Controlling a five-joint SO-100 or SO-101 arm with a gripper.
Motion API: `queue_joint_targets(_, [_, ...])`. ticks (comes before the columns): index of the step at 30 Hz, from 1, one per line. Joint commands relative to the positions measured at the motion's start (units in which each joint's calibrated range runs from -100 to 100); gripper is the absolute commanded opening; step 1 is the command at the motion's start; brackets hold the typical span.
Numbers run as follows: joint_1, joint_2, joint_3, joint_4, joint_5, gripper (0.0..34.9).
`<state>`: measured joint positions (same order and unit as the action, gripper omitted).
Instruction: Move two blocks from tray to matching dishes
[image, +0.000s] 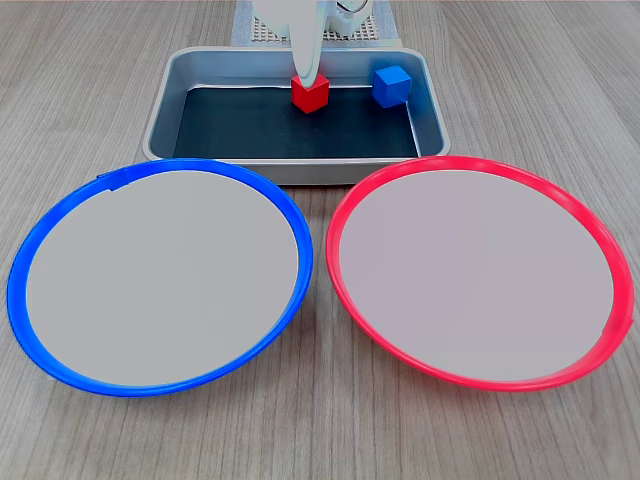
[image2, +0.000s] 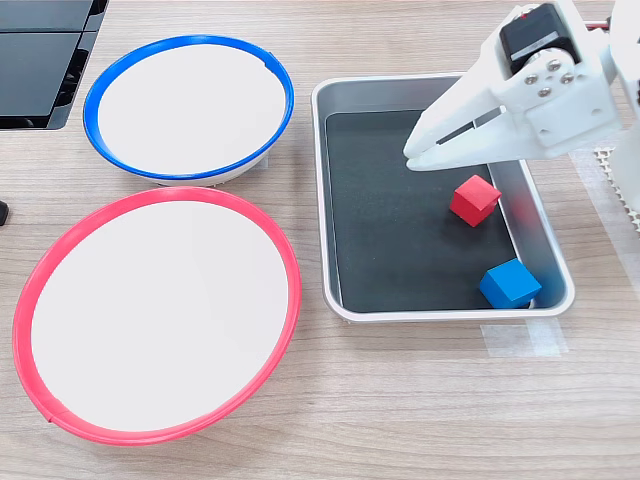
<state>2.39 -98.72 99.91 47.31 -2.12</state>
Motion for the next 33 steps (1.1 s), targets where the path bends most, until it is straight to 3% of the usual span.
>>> queue_joint_targets(1, [-0.18,-0.34,0.09,0.11,0.05,0.4])
queue_joint_targets(25, [-0.18,-0.34,0.09,0.11,0.05,0.4])
queue_joint_targets(27, [-0.27,-0.34,0.09,0.11,0.20,3.7])
queue_joint_targets(28, [-0.27,-0.34,0.09,0.11,0.20,3.7])
queue_joint_targets(29, [-0.27,-0.34,0.09,0.11,0.20,3.2])
queue_joint_targets(30, [-0.27,-0.34,0.09,0.11,0.20,0.3])
queue_joint_targets(33, [-0.74,-0.34,0.09,0.11,0.49,0.3])
